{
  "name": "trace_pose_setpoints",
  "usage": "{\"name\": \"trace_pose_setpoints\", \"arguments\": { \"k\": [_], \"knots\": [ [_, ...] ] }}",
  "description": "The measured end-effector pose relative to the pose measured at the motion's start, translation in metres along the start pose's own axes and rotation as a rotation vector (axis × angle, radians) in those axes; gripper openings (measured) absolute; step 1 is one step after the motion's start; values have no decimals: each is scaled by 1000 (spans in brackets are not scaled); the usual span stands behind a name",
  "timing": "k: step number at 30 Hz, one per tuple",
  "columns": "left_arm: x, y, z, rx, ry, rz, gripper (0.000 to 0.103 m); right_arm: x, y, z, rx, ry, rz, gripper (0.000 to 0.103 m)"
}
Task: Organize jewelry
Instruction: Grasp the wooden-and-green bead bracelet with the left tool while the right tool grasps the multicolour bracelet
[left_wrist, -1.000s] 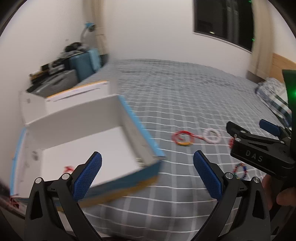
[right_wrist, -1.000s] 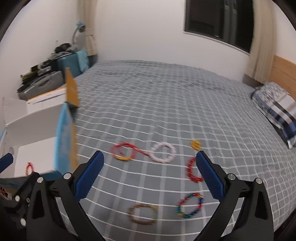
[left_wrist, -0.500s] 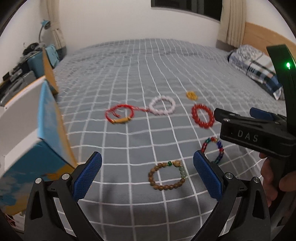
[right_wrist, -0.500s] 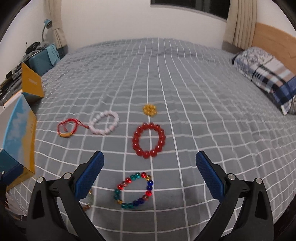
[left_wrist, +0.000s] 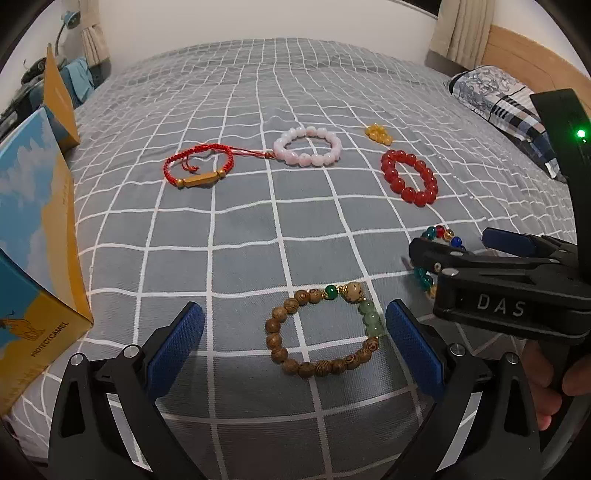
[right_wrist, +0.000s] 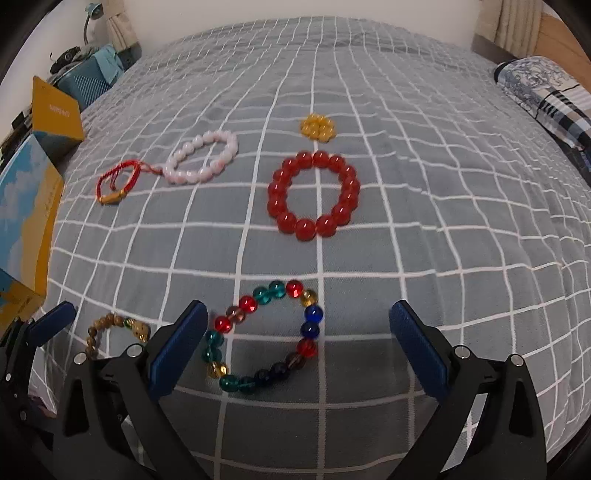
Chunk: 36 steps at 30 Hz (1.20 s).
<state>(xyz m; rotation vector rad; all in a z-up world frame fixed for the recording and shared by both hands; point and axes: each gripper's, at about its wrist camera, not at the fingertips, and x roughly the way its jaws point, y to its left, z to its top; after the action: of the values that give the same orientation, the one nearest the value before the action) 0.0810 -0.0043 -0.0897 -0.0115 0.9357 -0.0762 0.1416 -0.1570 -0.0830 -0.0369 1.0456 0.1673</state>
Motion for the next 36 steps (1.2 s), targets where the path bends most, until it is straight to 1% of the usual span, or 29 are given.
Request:
{"name": "trace_pose_setpoints", "arguments": {
  "k": [2, 4, 5, 7, 9, 12, 13, 14, 15, 16, 17, 18, 19, 21, 22, 23, 24, 25, 29, 36],
  "knots": [
    [3, -1, -2, 12, 3, 3, 97, 4, 0, -1, -1, 9, 1, 95],
    [7, -2, -4, 12, 10, 8, 97, 8, 0, 0, 2, 19, 1, 92],
    [10, -1, -5, 12, 12, 9, 96, 10, 0, 0, 1, 26, -9, 89],
    [10, -2, -5, 15, 11, 11, 96, 10, 1, -1, -4, 27, -15, 87],
    [10, -1, -5, 14, 11, 12, 95, 9, 1, -1, -9, 24, -20, 80],
    [10, -1, -4, 14, 12, 15, 89, 8, 0, -2, -14, 20, -24, 72],
    [10, -2, -5, 17, 12, 14, 86, 7, 0, -3, -16, 19, -25, 71],
    [10, -2, -5, 20, 12, 12, 81, 7, 0, -2, -19, 18, -28, 66],
    [10, -2, -5, 24, 13, 7, 79, 6, 1, -3, -22, 16, -29, 62],
    [9, -3, -6, 28, 14, 3, 74, 6, 0, -3, -26, 14, -31, 59],
    [8, -4, -6, 33, 15, -4, 67, 5, 1, -3, -32, 11, -35, 52],
    [7, -5, -6, 37, 16, -10, 65, 5, 1, -3, -39, 8, -39, 46],
    [6, -5, -7, 40, 16, -14, 60, 4, 2, -3, -45, 4, -45, 43],
    [5, -6, -7, 43, 20, -26, 51, 3, 1, -4, -48, 2, -50, 27],
    [5, -5, -7, 38, 21, -34, 42, 2, 1, -4, -52, -1, -50, 22],
    [4, -4, -7, 30, 21, -39, 27, 0, 1, -4, -52, -7, -54, 13],
    [2, -1, -6, 21, 16, -41, 19, -1, 1, -4, -51, -14, -57, 10],
    [0, 2, -5, 17, 9, -43, 8, -4, 0, -4, -45, -25, -54, 10],
    [-4, 9, -3, -15, 4, -59, 7, -14, -1, -4, -26, -67, -45, 10],
    [-12, 11, -2, -26, -31, -41, 7, -20, -2, -3, -13, -94, -42, 10]
  ]
}}
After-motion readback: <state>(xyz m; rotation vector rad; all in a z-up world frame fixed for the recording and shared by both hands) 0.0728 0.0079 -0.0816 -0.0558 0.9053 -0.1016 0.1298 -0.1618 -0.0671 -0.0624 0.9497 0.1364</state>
